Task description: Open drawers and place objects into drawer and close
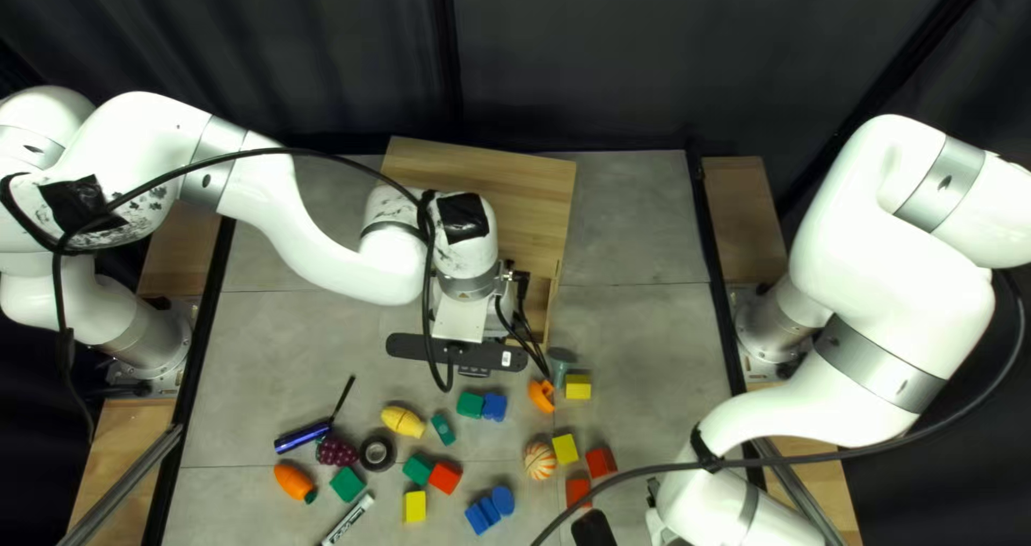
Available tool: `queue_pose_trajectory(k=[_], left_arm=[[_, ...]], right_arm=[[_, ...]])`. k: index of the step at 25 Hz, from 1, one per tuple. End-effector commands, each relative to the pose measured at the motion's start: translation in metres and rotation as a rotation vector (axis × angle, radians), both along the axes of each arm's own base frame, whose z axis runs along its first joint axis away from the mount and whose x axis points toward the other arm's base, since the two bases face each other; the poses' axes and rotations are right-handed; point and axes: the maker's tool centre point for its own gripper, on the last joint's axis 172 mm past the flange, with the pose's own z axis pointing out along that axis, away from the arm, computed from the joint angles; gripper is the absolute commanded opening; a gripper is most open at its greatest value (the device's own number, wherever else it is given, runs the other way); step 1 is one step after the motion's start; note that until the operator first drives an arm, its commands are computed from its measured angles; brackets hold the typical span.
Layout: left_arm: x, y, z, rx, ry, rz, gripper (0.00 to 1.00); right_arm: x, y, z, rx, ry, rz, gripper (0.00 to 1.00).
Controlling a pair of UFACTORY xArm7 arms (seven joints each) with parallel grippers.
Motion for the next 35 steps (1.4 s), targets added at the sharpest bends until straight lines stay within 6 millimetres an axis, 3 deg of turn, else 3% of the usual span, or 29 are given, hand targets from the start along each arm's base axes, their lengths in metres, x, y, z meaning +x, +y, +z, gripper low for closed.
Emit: queue_pose_trajectory(k=[1,35], left_arm=[[0.001,0.006,0.000,-0.001,0.003,0.005,0.00],[-0.002,0.031,-0.020,-0.006,0.009,0.046,0.00]], right_arm=[[0.000,0.000,0.000,0.000,0.000,0.000,1.00],[0.000,0.000,0.000,0.000,0.000,0.000,1.00]])
